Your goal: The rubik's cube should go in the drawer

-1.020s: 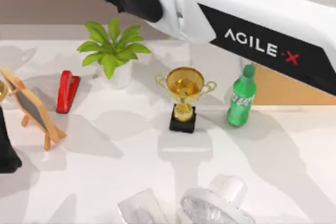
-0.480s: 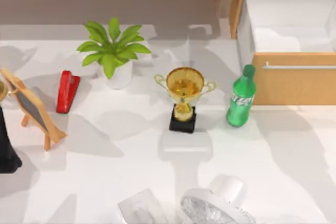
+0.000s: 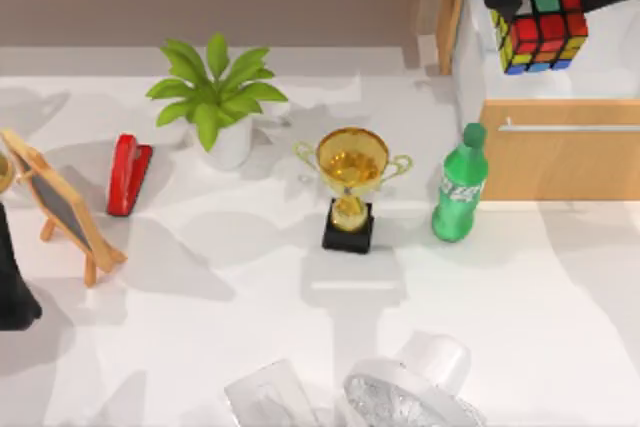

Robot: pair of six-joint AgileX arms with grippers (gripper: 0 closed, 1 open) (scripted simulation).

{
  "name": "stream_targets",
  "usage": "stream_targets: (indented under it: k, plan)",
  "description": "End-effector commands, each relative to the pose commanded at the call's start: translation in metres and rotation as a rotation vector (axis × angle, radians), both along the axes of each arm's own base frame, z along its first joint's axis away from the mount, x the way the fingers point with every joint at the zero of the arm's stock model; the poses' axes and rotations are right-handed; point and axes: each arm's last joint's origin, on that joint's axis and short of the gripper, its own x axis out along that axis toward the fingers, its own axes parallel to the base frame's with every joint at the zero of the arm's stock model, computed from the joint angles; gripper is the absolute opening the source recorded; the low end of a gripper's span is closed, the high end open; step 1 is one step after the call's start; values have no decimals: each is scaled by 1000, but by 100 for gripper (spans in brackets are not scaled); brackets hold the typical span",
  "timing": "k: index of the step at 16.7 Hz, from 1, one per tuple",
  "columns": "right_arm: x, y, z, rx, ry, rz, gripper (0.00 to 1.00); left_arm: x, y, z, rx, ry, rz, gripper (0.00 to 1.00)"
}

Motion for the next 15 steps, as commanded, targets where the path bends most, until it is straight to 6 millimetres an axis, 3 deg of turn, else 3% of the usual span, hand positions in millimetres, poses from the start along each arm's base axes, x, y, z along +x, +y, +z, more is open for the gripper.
stream_targets:
  k: [4, 7, 13, 15]
  plan:
    - [29, -53, -56, 26, 210, -85, 0, 0, 0, 0, 0, 0, 0, 100]
    - [38, -64, -89, 48, 311, -99, 0, 0, 0, 0, 0, 0, 0, 100]
    - [38, -65, -93, 51, 325, -99, 0, 0, 0, 0, 0, 0, 0, 100]
    - [38, -65, -93, 51, 325, -99, 15, 0, 0, 0, 0, 0, 0, 100]
